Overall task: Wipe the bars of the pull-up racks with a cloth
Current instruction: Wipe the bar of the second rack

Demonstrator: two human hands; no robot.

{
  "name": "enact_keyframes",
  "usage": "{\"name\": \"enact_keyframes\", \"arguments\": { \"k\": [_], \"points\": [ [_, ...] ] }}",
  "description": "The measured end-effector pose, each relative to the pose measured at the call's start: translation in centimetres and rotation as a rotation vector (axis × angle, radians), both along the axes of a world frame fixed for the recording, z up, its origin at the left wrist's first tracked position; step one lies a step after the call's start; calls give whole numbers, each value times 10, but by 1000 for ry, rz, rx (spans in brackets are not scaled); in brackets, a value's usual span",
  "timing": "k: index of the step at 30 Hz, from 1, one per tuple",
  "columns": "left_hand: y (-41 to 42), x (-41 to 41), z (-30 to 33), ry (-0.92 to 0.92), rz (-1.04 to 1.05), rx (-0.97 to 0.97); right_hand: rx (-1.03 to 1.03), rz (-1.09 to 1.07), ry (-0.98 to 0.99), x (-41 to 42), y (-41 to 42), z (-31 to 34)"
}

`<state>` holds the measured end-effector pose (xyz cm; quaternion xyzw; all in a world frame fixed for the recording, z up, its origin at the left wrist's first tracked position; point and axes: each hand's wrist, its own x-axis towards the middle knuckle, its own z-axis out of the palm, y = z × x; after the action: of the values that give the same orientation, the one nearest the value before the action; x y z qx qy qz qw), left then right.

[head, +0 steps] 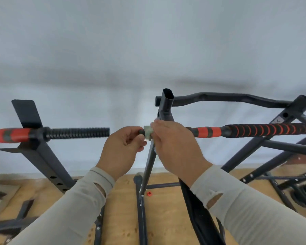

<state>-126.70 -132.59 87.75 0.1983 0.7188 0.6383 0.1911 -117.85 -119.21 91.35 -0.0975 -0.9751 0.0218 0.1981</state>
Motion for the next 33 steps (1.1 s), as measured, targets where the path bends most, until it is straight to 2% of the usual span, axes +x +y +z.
{"name": "enact_keyframes", "arguments": {
  "k": [4,7,10,13,21,24,29,33],
  "points": [
    [1,-3,-5,28,-22,-1,80,172,-67,-8,-4,-7],
    [6,0,-6,-38,29,56,207,53,-171,14,34,9],
    [9,5,-6,-45,64,68,164,-45,-222,30,54,19],
    [9,8,-6,-64,76,85,144,-41,-211,26,44,20],
    [7,9,-6,-14,54,78,-41,136,-138,-22,-11,4],
    [7,9,-7,-18,69,85,13,133,-199,-12,9,12],
    [8,9,-9,-13,73,68,87,2,-454,20,65,49],
    [8,10,-11,0,74,62,145,-17,-462,16,46,53]
  ]
}}
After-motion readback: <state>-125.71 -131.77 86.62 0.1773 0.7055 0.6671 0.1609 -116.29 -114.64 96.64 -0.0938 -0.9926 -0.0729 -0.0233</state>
